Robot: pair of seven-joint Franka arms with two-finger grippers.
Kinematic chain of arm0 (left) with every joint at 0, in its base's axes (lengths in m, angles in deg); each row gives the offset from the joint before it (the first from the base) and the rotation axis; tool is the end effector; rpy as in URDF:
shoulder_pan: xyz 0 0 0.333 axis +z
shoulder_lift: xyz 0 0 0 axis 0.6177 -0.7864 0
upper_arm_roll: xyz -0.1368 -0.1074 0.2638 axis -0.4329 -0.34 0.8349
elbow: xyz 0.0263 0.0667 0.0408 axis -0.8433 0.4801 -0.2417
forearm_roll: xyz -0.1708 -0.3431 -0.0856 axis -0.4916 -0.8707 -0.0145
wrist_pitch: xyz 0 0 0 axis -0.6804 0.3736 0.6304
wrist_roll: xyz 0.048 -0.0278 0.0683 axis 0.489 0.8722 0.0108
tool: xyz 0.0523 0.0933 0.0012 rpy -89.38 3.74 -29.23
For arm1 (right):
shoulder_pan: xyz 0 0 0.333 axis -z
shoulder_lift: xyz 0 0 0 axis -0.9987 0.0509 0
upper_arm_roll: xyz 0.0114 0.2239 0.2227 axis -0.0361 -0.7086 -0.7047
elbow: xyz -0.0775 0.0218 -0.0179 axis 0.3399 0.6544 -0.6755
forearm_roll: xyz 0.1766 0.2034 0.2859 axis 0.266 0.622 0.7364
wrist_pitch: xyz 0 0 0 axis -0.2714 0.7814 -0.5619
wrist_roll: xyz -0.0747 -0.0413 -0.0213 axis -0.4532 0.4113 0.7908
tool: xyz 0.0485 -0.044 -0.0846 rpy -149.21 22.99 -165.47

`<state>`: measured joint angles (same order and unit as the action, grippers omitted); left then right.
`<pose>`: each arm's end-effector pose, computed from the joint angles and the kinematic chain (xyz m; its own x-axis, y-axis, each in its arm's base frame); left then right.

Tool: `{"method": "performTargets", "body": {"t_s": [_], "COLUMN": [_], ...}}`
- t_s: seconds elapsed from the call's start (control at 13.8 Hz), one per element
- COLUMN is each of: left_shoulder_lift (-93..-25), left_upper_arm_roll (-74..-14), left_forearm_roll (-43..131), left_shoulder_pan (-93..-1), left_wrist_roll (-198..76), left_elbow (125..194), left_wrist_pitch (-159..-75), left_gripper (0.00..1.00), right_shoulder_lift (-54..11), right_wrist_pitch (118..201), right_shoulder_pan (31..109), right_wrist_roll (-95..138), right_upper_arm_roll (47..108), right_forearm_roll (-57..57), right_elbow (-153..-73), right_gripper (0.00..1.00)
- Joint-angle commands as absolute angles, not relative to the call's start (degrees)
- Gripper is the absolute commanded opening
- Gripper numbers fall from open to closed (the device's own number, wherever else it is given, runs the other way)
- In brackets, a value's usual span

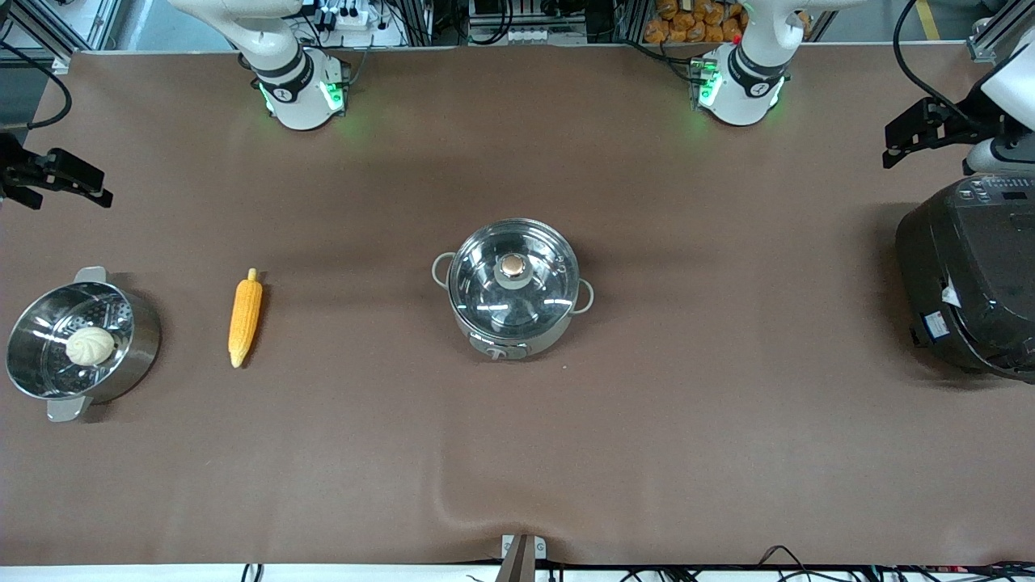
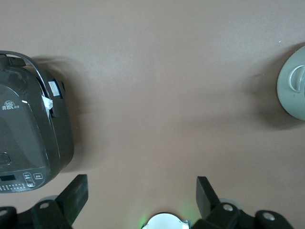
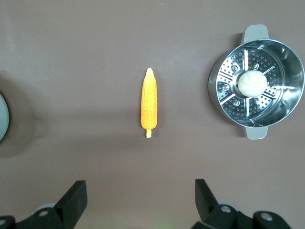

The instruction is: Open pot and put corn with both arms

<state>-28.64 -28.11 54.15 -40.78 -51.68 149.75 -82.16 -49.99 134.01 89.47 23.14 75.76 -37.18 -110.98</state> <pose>0.5117 -0.0406 0.6606 0.9901 -0.1305 -0.0516 -0.1316 -0.9911 -0.0190 0.5234 -0.0565 0.6140 0.9992 0.0154 -0.0360 0.0152 -0.9999 -0.0065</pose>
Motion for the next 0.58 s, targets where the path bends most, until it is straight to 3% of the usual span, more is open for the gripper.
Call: {"method": "performTargets", "body": {"t_s": [0.0,0.51], "left_shoulder_lift": [-28.2,-32.0], "left_upper_arm_roll": [-28.3,-28.8], "left_forearm_roll": [53.3,54.1], "left_shoulder_pan": [-40.6,-41.5], "left_wrist_roll": [-52.6,-52.2], "left_elbow": [149.8,145.7], "left_wrist_pitch": [-81.7,-81.6], "left_gripper": [1.00,1.00], "right_shoulder_lift": [-49.9,-50.1], "right_wrist_pitch": [135.4,134.7], "right_shoulder_pan": [90.4,90.2], "right_wrist_roll": [22.5,22.6], "right_upper_arm_roll": [75.3,75.3], "right_forearm_roll": [-36.3,-36.3], "right_elbow": [-111.1,-111.6], "right_gripper": [1.00,1.00]}}
